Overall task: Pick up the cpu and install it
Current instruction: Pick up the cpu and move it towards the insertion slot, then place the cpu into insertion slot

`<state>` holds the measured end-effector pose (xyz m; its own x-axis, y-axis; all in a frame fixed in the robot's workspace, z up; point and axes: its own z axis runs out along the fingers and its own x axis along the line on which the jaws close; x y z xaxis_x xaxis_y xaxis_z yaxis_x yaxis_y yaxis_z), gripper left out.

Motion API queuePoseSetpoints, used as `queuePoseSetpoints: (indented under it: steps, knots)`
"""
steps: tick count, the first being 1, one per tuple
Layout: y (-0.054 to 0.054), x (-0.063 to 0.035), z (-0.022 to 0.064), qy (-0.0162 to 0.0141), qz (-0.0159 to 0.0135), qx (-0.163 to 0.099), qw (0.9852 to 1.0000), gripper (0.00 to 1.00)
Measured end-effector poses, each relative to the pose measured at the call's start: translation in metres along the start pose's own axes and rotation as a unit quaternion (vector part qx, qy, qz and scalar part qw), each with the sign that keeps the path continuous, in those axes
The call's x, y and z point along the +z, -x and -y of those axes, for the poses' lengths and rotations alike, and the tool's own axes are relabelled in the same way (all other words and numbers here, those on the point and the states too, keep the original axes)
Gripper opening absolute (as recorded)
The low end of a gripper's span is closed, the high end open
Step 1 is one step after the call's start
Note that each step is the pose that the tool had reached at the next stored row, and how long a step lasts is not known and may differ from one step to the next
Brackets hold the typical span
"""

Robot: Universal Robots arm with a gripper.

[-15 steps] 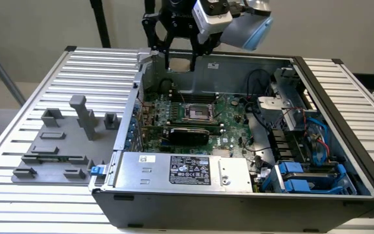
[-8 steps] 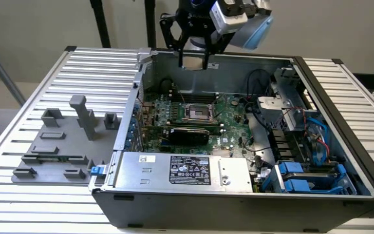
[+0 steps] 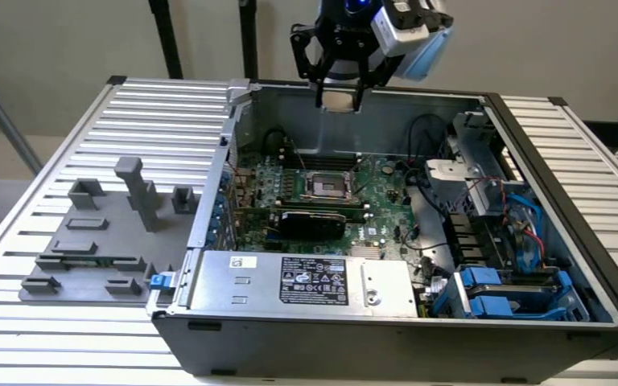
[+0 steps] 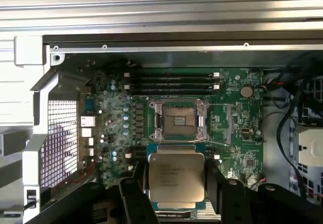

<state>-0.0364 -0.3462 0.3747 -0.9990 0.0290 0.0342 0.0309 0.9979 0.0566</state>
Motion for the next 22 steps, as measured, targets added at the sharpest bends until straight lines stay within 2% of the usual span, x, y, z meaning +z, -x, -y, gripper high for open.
queuePoseSetpoints:
  steps: [3,22]
  knots:
    - [0.0037,0.0035,-0.0052,-0.0001,0.0001,0.000,1.0000,0.55]
    - [0.0069,0.0033,-0.0053,-0.0003,-0.0019,0.000,1.0000,0.55]
